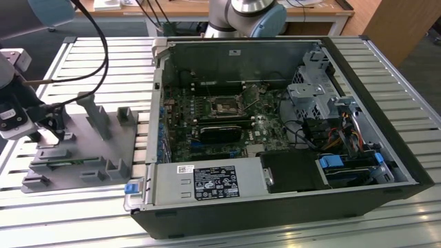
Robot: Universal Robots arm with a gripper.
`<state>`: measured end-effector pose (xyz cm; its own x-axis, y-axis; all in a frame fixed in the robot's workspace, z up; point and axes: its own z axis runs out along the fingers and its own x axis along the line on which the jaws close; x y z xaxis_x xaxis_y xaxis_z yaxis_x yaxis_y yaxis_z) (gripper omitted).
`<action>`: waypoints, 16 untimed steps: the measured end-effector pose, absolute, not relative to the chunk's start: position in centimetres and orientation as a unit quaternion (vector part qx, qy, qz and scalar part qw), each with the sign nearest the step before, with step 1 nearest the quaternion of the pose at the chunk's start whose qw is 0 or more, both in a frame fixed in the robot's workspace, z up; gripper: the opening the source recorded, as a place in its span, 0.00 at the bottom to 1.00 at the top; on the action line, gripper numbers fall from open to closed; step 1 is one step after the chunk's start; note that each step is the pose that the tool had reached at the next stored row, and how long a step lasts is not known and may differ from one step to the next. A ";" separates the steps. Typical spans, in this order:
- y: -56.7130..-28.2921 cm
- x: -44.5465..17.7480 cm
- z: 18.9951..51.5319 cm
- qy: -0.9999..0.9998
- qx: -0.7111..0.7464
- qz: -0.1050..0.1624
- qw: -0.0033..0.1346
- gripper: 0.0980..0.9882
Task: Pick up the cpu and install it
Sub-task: 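Pick up the cpu and move it towards the insertion slot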
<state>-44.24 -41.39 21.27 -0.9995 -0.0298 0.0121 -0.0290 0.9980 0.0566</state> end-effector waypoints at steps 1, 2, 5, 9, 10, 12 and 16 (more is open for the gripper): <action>-41.4 -44.2 21.4 -0.999 0.015 -0.028 0.006 0.48; -41.4 -44.2 21.4 -0.999 0.015 -0.028 0.006 0.48; -41.4 -44.2 21.6 -0.999 0.015 -0.028 0.006 0.48; -41.4 -44.2 21.7 -0.999 0.015 -0.028 0.006 0.48; -41.4 -44.2 21.8 -0.999 0.015 -0.028 0.006 0.48; -41.4 -44.2 21.9 -0.999 0.015 -0.028 0.006 0.48; -41.4 -44.2 22.1 -0.999 0.015 -0.028 0.006 0.48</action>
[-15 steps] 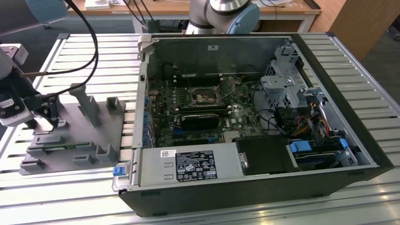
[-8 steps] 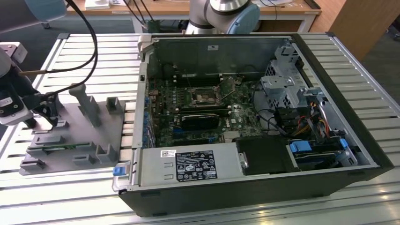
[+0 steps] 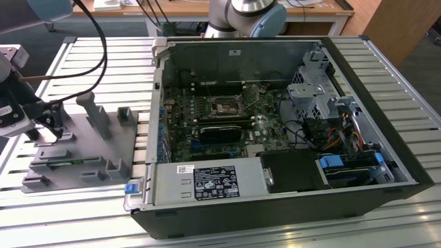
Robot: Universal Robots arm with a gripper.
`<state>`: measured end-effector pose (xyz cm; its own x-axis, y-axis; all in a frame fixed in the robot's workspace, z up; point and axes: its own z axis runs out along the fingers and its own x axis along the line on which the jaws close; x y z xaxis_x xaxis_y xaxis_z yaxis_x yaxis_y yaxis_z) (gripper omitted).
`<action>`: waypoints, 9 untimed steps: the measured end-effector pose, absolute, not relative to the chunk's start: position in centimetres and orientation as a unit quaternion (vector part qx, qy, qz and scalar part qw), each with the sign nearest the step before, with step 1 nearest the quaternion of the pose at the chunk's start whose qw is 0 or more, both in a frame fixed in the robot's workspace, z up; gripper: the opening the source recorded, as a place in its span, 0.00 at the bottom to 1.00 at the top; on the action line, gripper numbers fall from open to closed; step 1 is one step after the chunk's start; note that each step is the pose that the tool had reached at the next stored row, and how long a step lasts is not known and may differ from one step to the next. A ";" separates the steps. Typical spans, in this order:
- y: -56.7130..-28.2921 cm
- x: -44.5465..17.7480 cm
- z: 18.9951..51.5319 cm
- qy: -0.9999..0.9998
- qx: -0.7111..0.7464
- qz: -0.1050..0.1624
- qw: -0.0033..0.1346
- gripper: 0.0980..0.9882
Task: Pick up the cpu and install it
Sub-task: 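Pick up the cpu and move it towards the insertion slot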
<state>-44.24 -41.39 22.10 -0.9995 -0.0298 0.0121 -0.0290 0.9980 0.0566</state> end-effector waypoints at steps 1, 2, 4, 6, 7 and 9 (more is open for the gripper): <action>-41.4 -44.2 22.2 -0.999 0.015 -0.028 0.006 0.48; -41.4 -44.2 22.3 -0.999 0.015 -0.028 0.006 0.48; -41.4 -44.2 22.5 -0.999 0.015 -0.028 0.006 0.48; -41.4 -44.2 22.7 -0.999 0.015 -0.028 0.006 0.48; -41.4 -44.2 22.8 -0.999 0.015 -0.028 0.006 0.48; -41.4 -44.2 23.0 -0.999 0.015 -0.028 0.006 0.48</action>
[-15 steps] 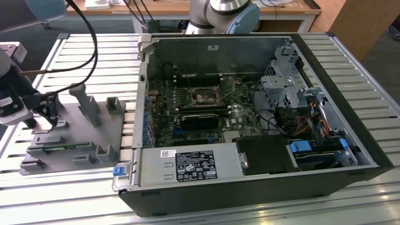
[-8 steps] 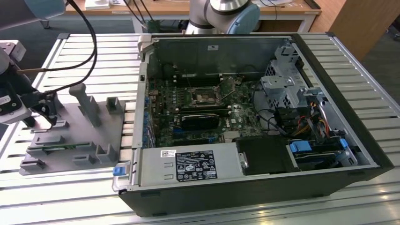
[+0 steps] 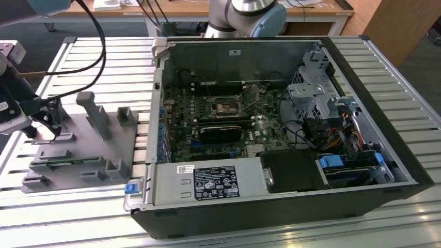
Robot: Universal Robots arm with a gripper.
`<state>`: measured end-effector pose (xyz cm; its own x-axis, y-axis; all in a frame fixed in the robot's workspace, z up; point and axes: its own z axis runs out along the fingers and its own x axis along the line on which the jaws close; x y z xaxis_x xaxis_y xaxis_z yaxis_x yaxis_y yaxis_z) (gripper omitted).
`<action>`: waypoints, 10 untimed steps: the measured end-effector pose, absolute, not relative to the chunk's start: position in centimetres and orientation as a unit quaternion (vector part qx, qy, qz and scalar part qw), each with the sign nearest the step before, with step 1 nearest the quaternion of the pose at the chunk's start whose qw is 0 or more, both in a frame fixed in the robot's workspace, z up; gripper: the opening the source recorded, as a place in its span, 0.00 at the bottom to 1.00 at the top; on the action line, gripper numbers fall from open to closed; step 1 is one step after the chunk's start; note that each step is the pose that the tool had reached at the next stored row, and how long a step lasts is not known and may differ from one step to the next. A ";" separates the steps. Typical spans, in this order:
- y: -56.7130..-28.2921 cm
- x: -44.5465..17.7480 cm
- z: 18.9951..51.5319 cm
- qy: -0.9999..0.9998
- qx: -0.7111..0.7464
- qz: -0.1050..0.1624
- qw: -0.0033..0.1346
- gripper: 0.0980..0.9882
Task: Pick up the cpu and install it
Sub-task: 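Pick up the cpu and move it towards the insertion slot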
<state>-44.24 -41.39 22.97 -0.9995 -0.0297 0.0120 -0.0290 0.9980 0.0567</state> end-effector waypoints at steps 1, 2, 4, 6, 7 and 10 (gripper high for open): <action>-41.4 -44.2 23.1 -0.999 0.015 -0.028 0.006 0.48; -41.4 -44.2 23.2 -0.999 0.015 -0.028 0.006 0.48; -41.4 -44.2 23.3 -0.999 0.015 -0.028 0.006 0.48; -41.4 -44.2 23.5 -0.999 0.015 -0.028 0.006 0.48; -41.4 -44.2 23.6 -0.999 0.015 -0.028 0.006 0.48; -41.4 -44.2 23.9 -0.999 0.015 -0.028 0.006 0.48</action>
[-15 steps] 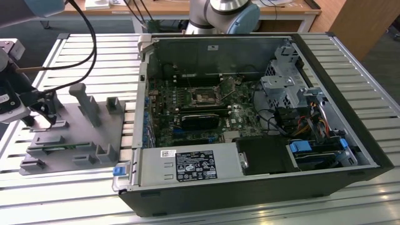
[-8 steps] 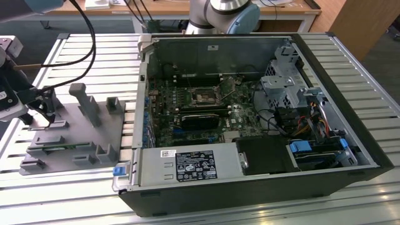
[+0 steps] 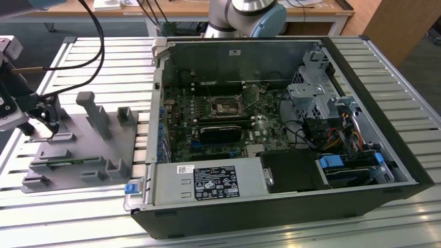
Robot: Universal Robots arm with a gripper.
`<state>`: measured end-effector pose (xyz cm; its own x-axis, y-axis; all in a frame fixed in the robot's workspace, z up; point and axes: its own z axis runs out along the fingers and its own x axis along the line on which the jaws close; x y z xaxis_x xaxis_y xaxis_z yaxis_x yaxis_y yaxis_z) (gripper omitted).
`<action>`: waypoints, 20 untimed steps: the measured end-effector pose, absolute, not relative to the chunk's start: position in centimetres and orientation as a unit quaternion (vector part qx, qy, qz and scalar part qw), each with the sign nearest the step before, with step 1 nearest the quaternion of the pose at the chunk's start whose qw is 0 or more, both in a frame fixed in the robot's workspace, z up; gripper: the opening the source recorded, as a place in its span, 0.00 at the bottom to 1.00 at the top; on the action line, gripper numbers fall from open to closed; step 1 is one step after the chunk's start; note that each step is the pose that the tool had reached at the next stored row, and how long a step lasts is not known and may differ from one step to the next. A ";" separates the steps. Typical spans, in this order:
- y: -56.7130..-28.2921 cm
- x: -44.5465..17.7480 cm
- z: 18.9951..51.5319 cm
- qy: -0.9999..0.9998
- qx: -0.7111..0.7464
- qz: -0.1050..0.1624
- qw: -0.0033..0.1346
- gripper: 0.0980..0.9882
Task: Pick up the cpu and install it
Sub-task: 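Pick up the cpu and move it towards the insertion slot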
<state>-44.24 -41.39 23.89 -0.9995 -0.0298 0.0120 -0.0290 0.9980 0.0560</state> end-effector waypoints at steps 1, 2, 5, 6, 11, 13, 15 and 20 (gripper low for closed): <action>-41.4 -44.2 24.0 -0.999 0.015 -0.028 0.006 0.48; -41.4 -44.2 24.1 -0.999 0.015 -0.028 0.006 0.48; -41.4 -44.2 24.5 -0.999 0.015 -0.028 0.006 0.48; -41.4 -44.2 24.7 -0.999 0.015 -0.028 0.006 0.48; -41.4 -44.2 25.9 -0.999 0.015 -0.028 0.006 0.48; -41.4 -44.2 26.1 -1.000 0.015 -0.027 0.006 0.48; -41.4 -44.2 26.1 -1.000 0.015 -0.027 0.006 0.48; -41.4 -44.2 26.1 -1.000 0.015 -0.026 0.007 0.48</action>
